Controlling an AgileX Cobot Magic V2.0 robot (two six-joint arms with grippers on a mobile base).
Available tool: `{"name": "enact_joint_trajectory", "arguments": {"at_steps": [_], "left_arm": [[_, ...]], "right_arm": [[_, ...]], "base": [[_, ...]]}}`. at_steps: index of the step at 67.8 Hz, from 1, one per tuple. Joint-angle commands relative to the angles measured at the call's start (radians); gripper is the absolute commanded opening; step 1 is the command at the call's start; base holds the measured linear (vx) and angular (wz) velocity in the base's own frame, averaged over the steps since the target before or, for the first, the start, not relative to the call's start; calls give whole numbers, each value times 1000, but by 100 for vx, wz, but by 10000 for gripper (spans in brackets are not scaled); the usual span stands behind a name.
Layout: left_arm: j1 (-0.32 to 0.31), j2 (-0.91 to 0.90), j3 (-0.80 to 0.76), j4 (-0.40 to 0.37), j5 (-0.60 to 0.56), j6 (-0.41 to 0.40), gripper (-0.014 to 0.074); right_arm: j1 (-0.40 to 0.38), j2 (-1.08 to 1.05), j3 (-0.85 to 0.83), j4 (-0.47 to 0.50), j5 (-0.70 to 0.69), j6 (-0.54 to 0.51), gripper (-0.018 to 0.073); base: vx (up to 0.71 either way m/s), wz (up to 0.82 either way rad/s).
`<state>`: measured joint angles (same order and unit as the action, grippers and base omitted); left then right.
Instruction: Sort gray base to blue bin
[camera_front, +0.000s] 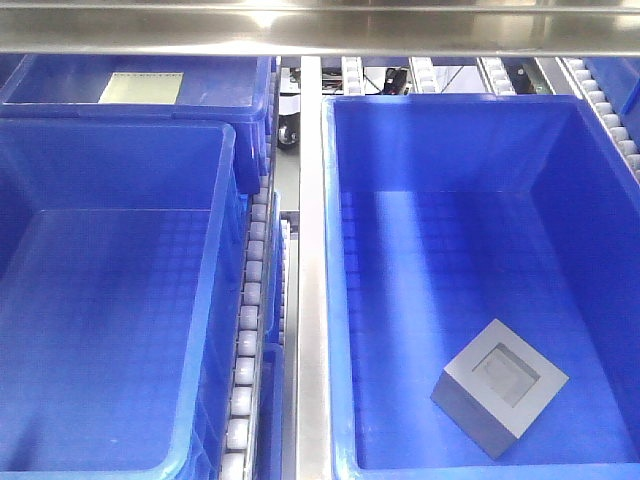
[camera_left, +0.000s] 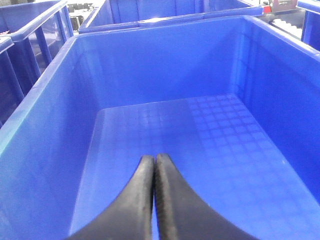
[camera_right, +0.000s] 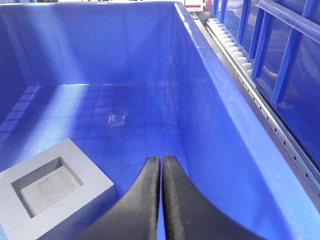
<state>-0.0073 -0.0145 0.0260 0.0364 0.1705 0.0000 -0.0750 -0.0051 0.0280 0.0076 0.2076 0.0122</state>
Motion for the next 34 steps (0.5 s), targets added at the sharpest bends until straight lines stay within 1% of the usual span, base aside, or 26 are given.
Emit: {"name": "enact_joint_trajectory", "arguments": {"at_steps": [1,34], "left_arm": [[2,-13,-19,-1,-73,-17,-8],[2,-11,-21,-1,-74,-16,-8]], "right_arm": [[-5,18,2,-8,-60,-12,-5],[-5,18,2,-8,-60,-12,-5]], "base": [[0,0],[0,0]]}}
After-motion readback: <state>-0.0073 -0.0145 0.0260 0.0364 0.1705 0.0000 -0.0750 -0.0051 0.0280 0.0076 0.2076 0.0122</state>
